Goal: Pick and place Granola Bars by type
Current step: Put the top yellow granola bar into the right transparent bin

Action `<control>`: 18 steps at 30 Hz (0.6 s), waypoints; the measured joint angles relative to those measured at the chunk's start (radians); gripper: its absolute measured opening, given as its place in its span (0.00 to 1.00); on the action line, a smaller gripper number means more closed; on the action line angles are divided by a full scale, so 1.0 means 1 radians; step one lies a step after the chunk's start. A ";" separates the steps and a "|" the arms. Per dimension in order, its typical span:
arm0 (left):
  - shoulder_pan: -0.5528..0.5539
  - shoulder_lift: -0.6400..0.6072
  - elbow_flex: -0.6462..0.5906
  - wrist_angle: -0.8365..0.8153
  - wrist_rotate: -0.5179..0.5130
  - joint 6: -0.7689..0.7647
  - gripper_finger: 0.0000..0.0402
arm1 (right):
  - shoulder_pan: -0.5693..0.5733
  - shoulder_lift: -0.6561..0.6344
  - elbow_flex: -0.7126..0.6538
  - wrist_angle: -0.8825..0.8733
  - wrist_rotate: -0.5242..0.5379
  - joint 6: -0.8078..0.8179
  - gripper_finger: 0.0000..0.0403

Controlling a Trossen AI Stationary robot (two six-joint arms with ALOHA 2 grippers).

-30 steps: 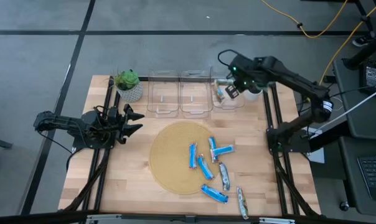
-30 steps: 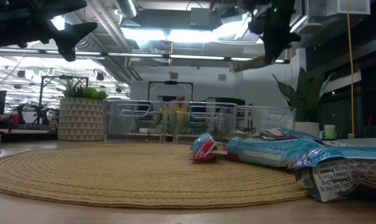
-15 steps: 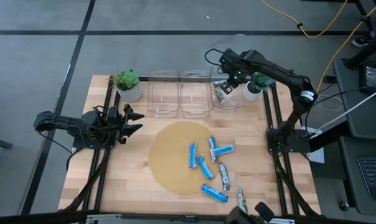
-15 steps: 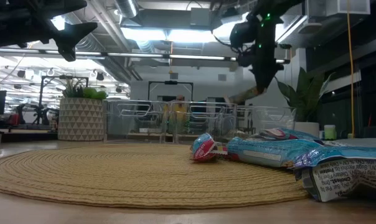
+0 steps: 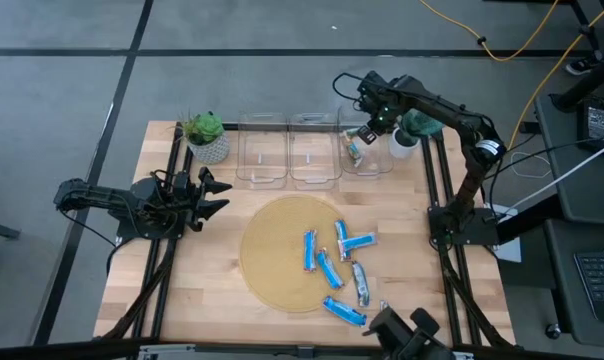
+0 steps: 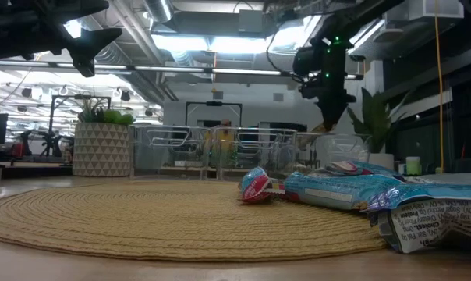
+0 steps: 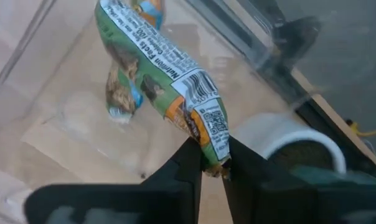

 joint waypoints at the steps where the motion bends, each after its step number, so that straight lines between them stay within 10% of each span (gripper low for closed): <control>1: 0.000 0.000 0.000 0.000 0.000 0.000 0.56 | 0.000 0.000 -0.014 0.021 -0.001 0.000 0.11; 18: 0.000 0.000 0.000 0.000 0.000 0.000 0.56 | 0.002 0.001 -0.118 0.041 -0.065 -0.001 0.20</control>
